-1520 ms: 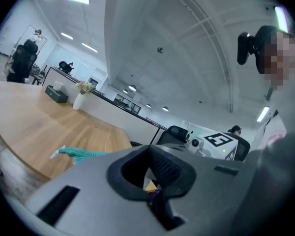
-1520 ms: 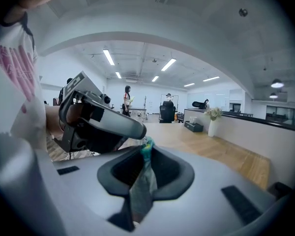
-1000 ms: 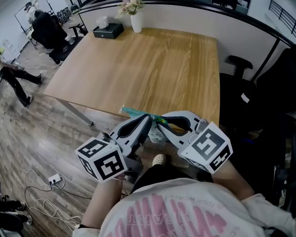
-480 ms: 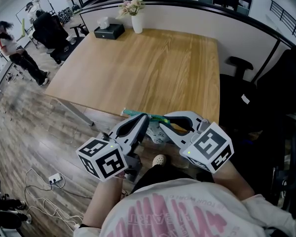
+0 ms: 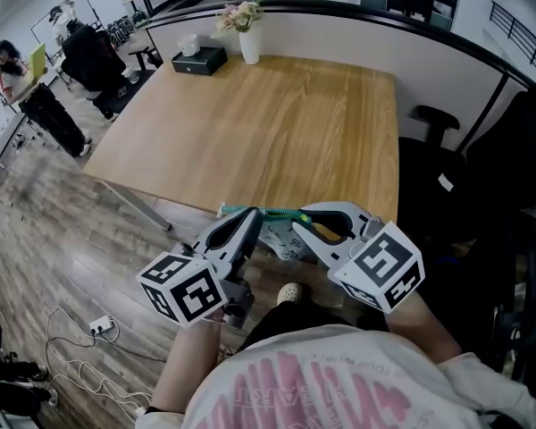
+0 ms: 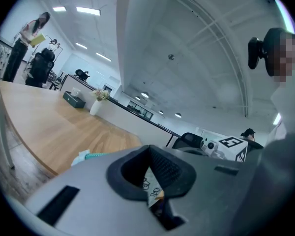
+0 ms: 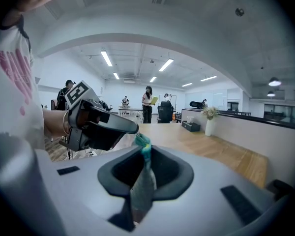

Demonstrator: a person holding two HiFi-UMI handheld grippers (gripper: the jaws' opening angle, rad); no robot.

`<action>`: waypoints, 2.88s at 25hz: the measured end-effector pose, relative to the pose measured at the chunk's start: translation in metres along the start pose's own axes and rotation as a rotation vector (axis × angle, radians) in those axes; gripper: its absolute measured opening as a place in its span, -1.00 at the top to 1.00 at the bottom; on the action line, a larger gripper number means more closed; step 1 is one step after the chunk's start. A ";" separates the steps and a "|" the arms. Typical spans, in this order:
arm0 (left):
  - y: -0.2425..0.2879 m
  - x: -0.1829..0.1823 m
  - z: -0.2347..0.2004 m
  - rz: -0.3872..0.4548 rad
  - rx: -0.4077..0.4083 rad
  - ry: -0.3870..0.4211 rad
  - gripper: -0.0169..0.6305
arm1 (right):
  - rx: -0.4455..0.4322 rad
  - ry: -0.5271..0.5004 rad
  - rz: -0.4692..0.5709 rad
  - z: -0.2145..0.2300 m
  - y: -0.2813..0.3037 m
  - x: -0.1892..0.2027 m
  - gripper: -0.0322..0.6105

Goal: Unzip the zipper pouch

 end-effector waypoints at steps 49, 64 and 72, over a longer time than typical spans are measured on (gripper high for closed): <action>-0.039 0.026 -0.023 0.064 -0.227 -0.030 0.85 | 0.096 0.164 0.045 0.015 -0.037 0.016 0.76; -0.049 0.048 -0.020 0.158 -0.254 -0.084 0.94 | 0.298 0.503 0.168 0.057 -0.065 0.044 0.76; -0.047 0.050 -0.017 0.151 -0.235 -0.086 0.94 | 0.316 0.522 0.153 0.057 -0.065 0.047 0.76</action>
Point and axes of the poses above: the fingertips, and each gripper's own axes: y forward along the fingers, z to its right, x out of its underside, the point moved 7 cm from there along -y, backward along the fingers, and after that the axes turned 9 degrees about -z, right-handed, at the moved point
